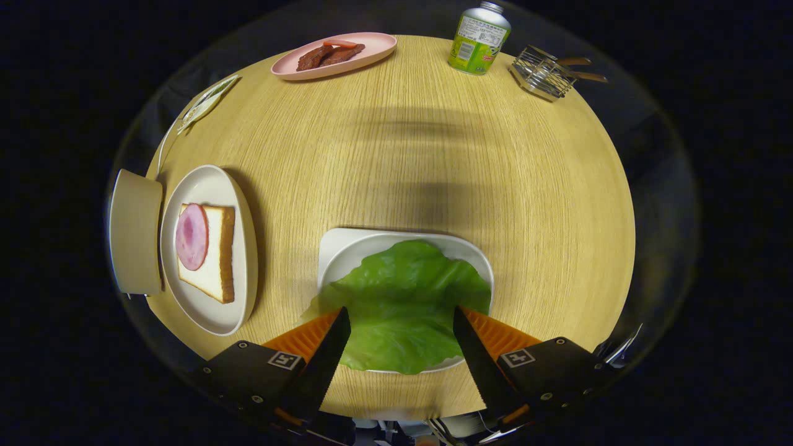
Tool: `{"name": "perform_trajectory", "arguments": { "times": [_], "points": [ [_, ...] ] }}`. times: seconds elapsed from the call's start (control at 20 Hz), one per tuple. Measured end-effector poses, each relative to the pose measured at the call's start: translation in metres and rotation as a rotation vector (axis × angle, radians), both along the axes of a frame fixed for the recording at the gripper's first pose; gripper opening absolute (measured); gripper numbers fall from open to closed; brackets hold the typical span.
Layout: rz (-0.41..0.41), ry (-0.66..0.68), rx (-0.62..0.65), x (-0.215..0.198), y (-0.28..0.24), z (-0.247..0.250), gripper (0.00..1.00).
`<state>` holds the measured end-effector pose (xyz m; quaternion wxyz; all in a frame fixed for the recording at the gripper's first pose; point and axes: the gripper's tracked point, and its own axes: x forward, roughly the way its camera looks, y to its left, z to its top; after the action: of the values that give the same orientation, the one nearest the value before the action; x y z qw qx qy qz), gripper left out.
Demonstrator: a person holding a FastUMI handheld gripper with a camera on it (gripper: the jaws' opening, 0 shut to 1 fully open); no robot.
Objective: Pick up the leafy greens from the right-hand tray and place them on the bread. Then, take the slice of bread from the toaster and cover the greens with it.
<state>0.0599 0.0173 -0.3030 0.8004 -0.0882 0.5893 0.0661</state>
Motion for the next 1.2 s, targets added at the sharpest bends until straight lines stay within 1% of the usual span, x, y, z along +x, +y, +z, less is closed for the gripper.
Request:
{"name": "perform_trajectory", "arguments": {
  "times": [0.2, 0.25, 0.3, 0.35, 0.4, 0.45, 0.5, 0.55, 0.75, 0.8, 0.9, 1.2],
  "points": [
    [-0.004, 0.022, 0.045, -0.001, 0.002, -0.005, 1.00],
    [-0.012, 0.021, 0.051, 0.001, 0.003, -0.004, 0.98],
    [-0.015, 0.021, 0.051, 0.000, 0.002, -0.004, 0.90],
    [-0.014, 0.019, 0.052, 0.001, 0.002, -0.004, 0.88],
    [-0.009, 0.018, 0.051, 0.000, 0.002, -0.005, 0.83],
    [-0.005, 0.015, 0.046, 0.001, 0.001, -0.004, 0.80],
    [-0.009, 0.016, 0.052, 0.000, 0.002, -0.006, 0.72],
    [-0.017, 0.019, 0.059, 0.001, 0.002, -0.004, 0.67],
    [-0.052, 0.018, 0.080, 0.001, -0.001, -0.005, 0.19],
    [-0.056, 0.015, 0.084, 0.000, -0.001, -0.005, 0.04],
    [-0.059, 0.012, 0.072, 0.000, -0.004, -0.004, 0.01],
    [-0.075, -0.012, 0.082, -0.004, -0.008, 0.014, 0.01]
  ]
}}
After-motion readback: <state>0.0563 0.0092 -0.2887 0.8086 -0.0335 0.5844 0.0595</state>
